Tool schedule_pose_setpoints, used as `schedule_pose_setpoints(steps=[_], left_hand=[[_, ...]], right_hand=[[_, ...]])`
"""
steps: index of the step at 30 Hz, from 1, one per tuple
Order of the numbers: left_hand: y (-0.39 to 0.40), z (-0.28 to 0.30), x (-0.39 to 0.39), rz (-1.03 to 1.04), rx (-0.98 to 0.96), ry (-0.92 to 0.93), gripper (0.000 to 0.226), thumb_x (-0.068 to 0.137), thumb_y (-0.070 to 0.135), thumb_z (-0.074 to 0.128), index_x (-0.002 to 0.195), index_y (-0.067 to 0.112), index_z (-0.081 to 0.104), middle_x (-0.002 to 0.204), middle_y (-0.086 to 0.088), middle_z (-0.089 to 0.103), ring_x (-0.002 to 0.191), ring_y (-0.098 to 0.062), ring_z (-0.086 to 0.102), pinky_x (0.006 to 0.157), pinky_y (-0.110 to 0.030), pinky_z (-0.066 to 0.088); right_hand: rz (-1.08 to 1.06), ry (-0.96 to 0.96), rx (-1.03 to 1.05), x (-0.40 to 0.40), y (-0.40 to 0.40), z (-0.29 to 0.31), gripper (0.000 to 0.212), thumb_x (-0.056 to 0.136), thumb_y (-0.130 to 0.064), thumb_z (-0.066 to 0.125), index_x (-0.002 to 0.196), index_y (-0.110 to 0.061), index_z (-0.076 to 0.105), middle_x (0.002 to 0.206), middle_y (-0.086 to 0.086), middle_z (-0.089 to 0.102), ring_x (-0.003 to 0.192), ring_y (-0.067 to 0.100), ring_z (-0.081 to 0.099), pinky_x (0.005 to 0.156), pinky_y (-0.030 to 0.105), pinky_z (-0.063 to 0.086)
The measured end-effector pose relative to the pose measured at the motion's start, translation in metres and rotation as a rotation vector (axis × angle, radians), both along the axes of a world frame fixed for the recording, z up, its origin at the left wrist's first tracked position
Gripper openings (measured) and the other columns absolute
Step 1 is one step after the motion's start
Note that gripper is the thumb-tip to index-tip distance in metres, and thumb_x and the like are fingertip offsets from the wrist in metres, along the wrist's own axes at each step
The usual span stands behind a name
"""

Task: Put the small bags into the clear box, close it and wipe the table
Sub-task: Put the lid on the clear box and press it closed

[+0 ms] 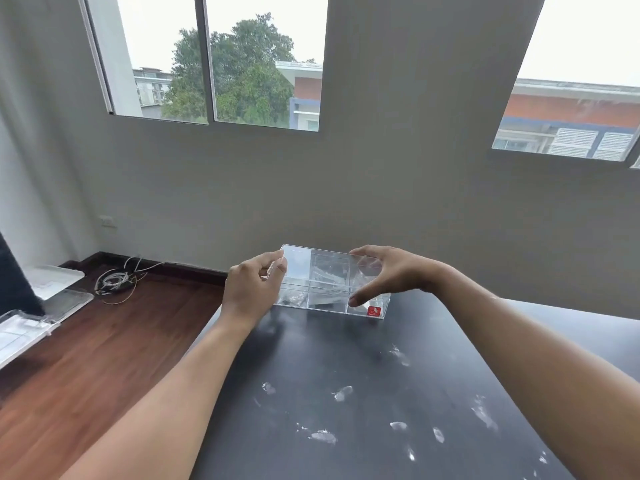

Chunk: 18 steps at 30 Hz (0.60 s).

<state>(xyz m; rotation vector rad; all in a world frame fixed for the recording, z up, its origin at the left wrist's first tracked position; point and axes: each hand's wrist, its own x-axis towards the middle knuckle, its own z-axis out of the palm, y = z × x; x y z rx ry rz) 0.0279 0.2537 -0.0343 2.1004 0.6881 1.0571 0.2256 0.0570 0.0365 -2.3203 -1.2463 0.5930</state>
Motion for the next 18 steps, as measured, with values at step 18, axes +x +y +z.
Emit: schedule_pose_setpoints(steps=[18], left_hand=[[-0.011, 0.006, -0.008, 0.091, 0.147, 0.11, 0.032, 0.094, 0.041, 0.059, 0.115, 0.025, 0.078, 0.058, 0.004, 0.063, 0.079, -0.027, 0.069, 0.083, -0.036, 0.052]], right_hand=[[0.073, 0.103, -0.047, 0.016, -0.001, -0.007, 0.113, 0.063, -0.038, 0.099, 0.156, -0.034, 0.036, 0.153, -0.018, 0.048, 0.14, 0.007, 0.046, 0.108, 0.023, 0.037]])
